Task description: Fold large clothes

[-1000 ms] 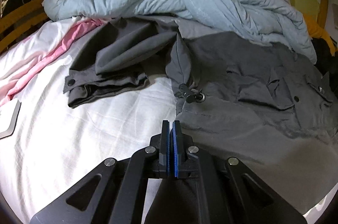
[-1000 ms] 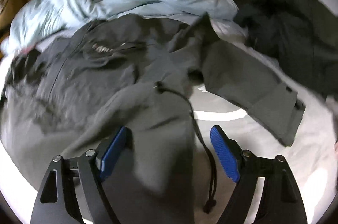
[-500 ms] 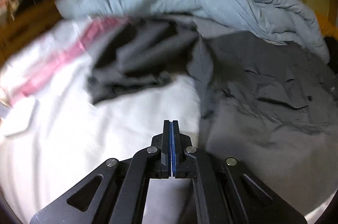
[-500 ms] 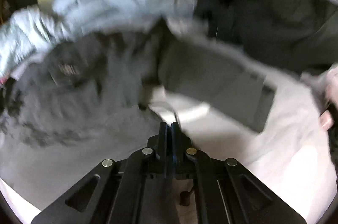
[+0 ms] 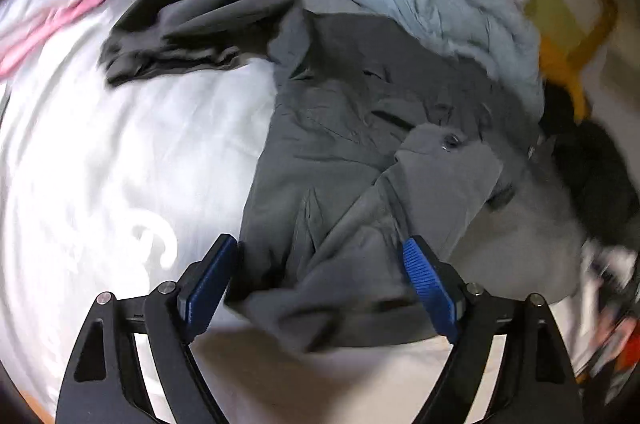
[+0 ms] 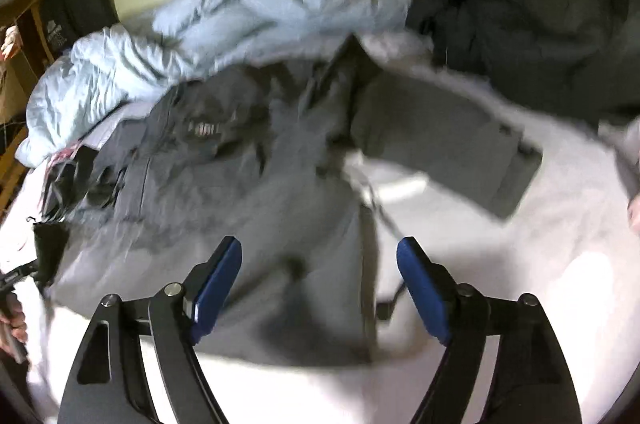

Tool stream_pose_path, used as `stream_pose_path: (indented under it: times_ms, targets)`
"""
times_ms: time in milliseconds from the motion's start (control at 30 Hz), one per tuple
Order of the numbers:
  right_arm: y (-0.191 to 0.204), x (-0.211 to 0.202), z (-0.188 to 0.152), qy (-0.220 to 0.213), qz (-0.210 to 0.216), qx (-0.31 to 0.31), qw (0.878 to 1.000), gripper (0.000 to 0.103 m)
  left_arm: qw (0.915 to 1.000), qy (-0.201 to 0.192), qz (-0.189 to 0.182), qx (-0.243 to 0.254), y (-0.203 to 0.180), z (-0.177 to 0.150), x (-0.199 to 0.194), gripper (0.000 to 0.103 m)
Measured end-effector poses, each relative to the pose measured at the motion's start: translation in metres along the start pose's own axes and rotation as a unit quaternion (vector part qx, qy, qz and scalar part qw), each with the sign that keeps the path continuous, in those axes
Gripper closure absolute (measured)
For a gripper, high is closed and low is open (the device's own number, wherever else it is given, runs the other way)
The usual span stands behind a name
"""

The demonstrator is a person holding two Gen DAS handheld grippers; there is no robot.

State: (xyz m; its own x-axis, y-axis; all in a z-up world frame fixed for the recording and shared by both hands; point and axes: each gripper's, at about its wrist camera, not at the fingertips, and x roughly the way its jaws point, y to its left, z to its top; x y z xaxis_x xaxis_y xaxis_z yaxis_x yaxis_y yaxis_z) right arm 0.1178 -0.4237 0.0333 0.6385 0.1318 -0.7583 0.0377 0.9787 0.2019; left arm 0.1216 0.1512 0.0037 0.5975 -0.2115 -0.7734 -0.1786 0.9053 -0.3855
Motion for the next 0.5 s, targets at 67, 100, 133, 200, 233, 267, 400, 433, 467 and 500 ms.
stream_pose_path:
  times_ms: [67, 100, 133, 200, 233, 267, 400, 433, 467, 500]
  targets:
    - [-0.005, 0.005, -0.012, 0.023, -0.006, 0.01, 1.0, 0.021, 0.9994, -0.032, 0.001, -0.017, 0.006, -0.001, -0.016, 0.019]
    - [-0.007, 0.007, -0.017, 0.031, -0.01, 0.011, 0.999, 0.021, 0.9984, -0.054, 0.005, -0.016, 0.006, -0.002, -0.026, 0.019]
    - [-0.011, 0.008, -0.024, 0.038, -0.012, 0.012, 0.999, 0.021, 0.9966, -0.081, 0.011, -0.009, 0.005, -0.003, -0.038, 0.019]
    - [-0.015, 0.009, -0.032, 0.045, -0.007, 0.016, 0.999, 0.021, 0.9921, -0.121, 0.018, 0.026, -0.006, -0.007, -0.056, 0.017]
    - [-0.017, 0.01, -0.036, 0.049, 0.001, 0.02, 0.999, 0.021, 0.9904, -0.13, 0.015, 0.045, -0.012, -0.007, -0.06, 0.015]
    - [-0.019, 0.012, -0.039, 0.053, 0.011, 0.023, 0.998, 0.023, 0.9887, -0.132, 0.004, 0.072, -0.021, -0.01, -0.063, 0.011]
    - [-0.019, 0.025, -0.046, 0.07, 0.053, 0.031, 0.996, 0.035, 0.9855, -0.053, 0.014, 0.16, -0.048, -0.017, -0.036, 0.005]
    - [-0.017, 0.026, -0.046, 0.065, 0.049, 0.026, 0.996, 0.035, 0.9835, -0.038, 0.036, 0.173, -0.051, -0.02, -0.025, 0.005]
    - [-0.015, 0.027, -0.045, 0.061, 0.043, 0.018, 0.997, 0.039, 0.9825, -0.028, 0.055, 0.176, -0.051, -0.022, -0.014, 0.005]
    - [-0.012, 0.027, -0.044, 0.054, 0.029, 0.011, 0.998, 0.055, 0.9833, -0.012, 0.065, 0.17, -0.047, -0.023, -0.001, 0.011]
